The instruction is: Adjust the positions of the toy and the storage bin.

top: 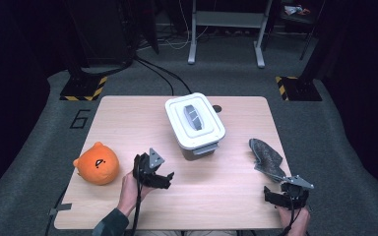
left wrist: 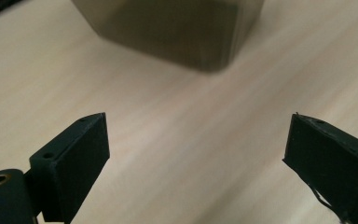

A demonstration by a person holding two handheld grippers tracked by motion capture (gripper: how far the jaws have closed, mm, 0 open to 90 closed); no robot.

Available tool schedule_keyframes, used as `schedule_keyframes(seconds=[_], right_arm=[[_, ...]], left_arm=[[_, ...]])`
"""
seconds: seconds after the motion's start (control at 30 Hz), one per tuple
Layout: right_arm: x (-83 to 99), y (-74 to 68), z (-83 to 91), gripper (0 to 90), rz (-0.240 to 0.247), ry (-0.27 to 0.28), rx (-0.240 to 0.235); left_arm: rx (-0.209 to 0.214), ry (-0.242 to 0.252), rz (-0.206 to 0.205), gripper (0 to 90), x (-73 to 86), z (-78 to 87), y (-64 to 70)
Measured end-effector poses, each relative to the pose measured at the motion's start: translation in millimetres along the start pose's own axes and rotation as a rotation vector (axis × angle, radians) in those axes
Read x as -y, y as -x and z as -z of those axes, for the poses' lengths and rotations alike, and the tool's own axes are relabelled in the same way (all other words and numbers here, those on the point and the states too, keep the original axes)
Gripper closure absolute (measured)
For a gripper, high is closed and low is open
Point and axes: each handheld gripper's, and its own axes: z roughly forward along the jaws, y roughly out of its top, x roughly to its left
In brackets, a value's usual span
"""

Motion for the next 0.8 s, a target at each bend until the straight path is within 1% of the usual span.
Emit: schedule_keyframes(seconds=[0.03, 0.07, 0.1, 0.17, 0.2, 0.23, 0.33, 0.37, 0.43, 0.5, 0.57, 0.6, 0.63, 0.67, 0.7, 0.77, 0.8], right_arm=[[0.0, -0.1, 0.0, 1.8, -0.001, 0.001, 0.001], [0.0, -0.1, 0.0, 1.8, 0.0, 0.001, 0.001], [-0.1, 0.0, 0.0, 1.8, 0.0, 0.0, 0.001], [-0.4, 0.2, 0.1, 1.8, 0.004, -0.005, -0.001], [-0.5, 0.2, 0.2, 1.8, 0.003, -0.005, -0.001], [-0.5, 0.3, 0.3, 2.0, 0.003, -0.006, -0.003], [-1.0, 2.0, 1.1, 3.1, 0.01, -0.01, -0.015], [-1.2, 2.2, 1.3, 3.1, 0.008, -0.009, -0.018], [-2.2, 2.9, 1.8, 3.7, 0.015, -0.014, -0.027], [-4.9, 3.3, 4.3, 3.4, 0.02, -0.016, -0.028], [-10.2, 4.4, 9.3, 3.9, 0.027, 0.0, -0.034], [-13.9, 3.7, 12.3, 3.9, 0.02, 0.004, -0.041], [-18.2, 3.2, 15.1, 4.5, 0.026, 0.02, -0.045], [-22.8, 2.2, 17.6, 5.5, 0.033, 0.033, -0.044], [-28.2, 1.6, 18.8, 6.0, 0.049, 0.035, -0.054], [-39.8, -0.1, 18.9, 7.2, 0.065, 0.037, -0.052], [-46.2, -0.2, 17.4, 7.2, 0.078, 0.036, -0.053]], left_arm=[[0.016, -0.013, 0.003, 5.5, 7.4, -2.6, 1.1], [0.019, -0.026, 0.009, 5.2, 14.0, -5.3, 2.3], [0.015, -0.038, 0.006, 4.9, 19.6, -7.1, 3.5], [0.02, -0.057, 0.018, 4.7, 28.9, -9.7, 4.1], [0.008, -0.054, 0.017, 4.4, 33.1, -11.6, 4.8], [0.005, -0.067, 0.014, 4.4, 36.1, -12.1, 4.9], [0.001, -0.078, 0.032, 4.1, 43.8, -13.5, 2.3], [0.008, -0.073, 0.041, 4.0, 46.2, -13.5, 1.4], [-0.007, -0.083, 0.027, 4.2, 49.0, -14.3, 1.9], [0.003, -0.077, 0.031, 4.0, 50.7, -13.9, -0.2], [0.008, -0.067, 0.035, 4.0, 52.5, -14.2, -2.8], [0.009, -0.061, 0.039, 4.0, 53.5, -14.3, -4.9], [0.008, -0.049, 0.043, 4.0, 55.2, -14.6, -6.2], [0.025, -0.037, 0.049, 4.1, 57.4, -14.8, -8.2], [0.034, -0.024, 0.061, 4.1, 59.8, -15.4, -10.2], [0.054, 0.005, 0.097, 4.2, 65.0, -16.3, -13.0], [0.064, 0.001, 0.101, 4.4, 66.0, -15.7, -15.1]])
